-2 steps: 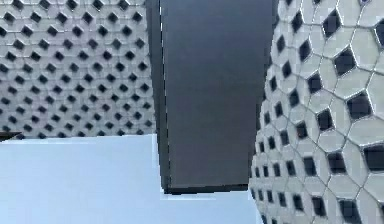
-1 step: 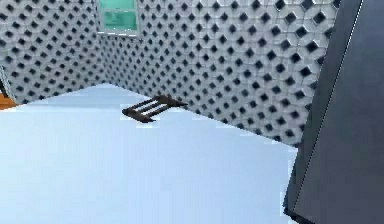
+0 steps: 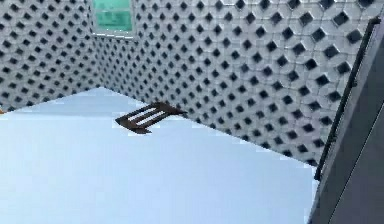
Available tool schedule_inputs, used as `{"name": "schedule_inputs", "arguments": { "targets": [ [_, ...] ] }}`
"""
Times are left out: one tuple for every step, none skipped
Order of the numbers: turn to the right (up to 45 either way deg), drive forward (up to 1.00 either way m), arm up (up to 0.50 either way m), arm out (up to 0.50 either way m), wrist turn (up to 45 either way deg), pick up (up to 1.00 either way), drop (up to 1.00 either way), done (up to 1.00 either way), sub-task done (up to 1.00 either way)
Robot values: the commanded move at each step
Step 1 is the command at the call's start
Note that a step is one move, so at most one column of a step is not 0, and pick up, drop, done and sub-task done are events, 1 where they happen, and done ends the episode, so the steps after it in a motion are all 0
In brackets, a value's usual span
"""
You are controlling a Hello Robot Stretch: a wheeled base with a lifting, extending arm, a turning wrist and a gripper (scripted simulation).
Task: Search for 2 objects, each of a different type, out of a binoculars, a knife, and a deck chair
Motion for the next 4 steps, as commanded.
{"name": "schedule_inputs", "arguments": {
  "targets": [
    [-27.0, 0.00, 0.00, 0.00, 0.0, 0.00, 0.00, 0.00, 0.00],
    [0.0, 0.50, 0.00, 0.00, 0.0, 0.00, 0.00, 0.00, 0.00],
    [-45.0, 0.00, 0.00, 0.00, 0.0, 0.00, 0.00, 0.00, 0.00],
    [-42.0, 0.00, 0.00, 0.00, 0.0, 0.00, 0.00, 0.00, 0.00]
  ]
}}
